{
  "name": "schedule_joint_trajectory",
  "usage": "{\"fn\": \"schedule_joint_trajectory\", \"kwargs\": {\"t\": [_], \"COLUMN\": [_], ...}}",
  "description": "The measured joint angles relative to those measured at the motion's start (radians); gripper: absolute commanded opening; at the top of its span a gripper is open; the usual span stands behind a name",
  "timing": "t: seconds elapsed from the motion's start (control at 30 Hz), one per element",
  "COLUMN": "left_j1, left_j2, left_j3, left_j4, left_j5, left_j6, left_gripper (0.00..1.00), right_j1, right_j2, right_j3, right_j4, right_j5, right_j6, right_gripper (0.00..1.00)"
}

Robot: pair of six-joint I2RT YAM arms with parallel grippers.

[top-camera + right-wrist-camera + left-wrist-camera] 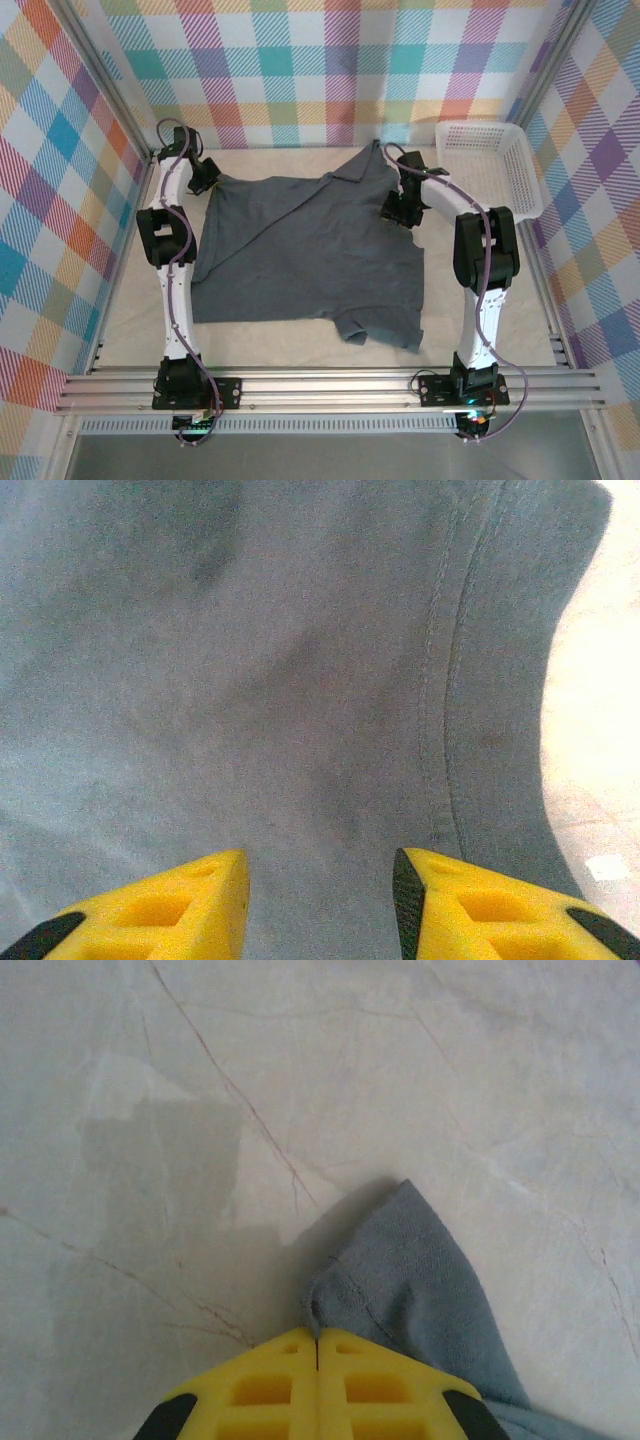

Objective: Fold the inside-out t-shirt

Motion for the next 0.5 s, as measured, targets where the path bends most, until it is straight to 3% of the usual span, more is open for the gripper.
{"fn": "schedule_joint_trajectory", "kwargs": {"t": [0.07, 0.3, 0.37, 0.5], "left_j1": [0.0, 0.003, 0.009, 0.022], "left_j2": [0.0, 0.0, 0.004, 0.037], "left_j3": [0.003, 0.031, 0.062, 0.151], "left_j4": [0.004, 0.112, 0.142, 0.211], "left_j5": [0.0, -0.008, -0.003, 0.018], "left_j6": [-0.006, -0.072, -0.109, -0.164], "left_gripper": [0.0, 0.04, 0.1, 0.12], "right_j1": [0.0, -0.001, -0.001, -0.005], "right_j2": [0.025, 0.127, 0.127, 0.156], "right_j3": [0.023, 0.112, 0.128, 0.164], "right_j4": [-0.014, -0.1, -0.111, -0.148], "right_j5": [0.024, 0.098, 0.118, 0.157], "right_j6": [0.011, 0.024, 0.024, 0.027], "right_gripper": [0.33, 0.32, 0.32, 0.31]}}
